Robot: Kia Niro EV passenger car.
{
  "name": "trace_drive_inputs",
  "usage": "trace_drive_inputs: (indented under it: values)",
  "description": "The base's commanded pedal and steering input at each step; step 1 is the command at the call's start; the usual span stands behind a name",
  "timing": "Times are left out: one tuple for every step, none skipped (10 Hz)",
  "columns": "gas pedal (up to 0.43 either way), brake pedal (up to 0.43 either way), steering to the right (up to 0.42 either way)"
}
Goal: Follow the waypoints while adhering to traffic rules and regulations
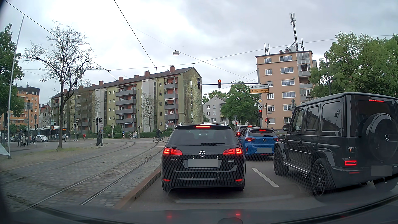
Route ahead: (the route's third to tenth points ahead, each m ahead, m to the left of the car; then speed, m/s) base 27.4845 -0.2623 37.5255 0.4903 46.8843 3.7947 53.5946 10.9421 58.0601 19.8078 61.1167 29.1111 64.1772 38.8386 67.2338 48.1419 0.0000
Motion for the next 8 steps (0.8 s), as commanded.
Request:
trace_drive_inputs:
  values:
    - [0.0,0.232,-0.01]
    - [0.0,0.232,-0.009]
    - [0.0,0.232,-0.01]
    - [0.0,0.232,-0.01]
    - [0.0,0.232,-0.01]
    - [0.0,0.232,-0.009]
    - [0.0,0.232,-0.009]
    - [0.0,0.232,-0.01]
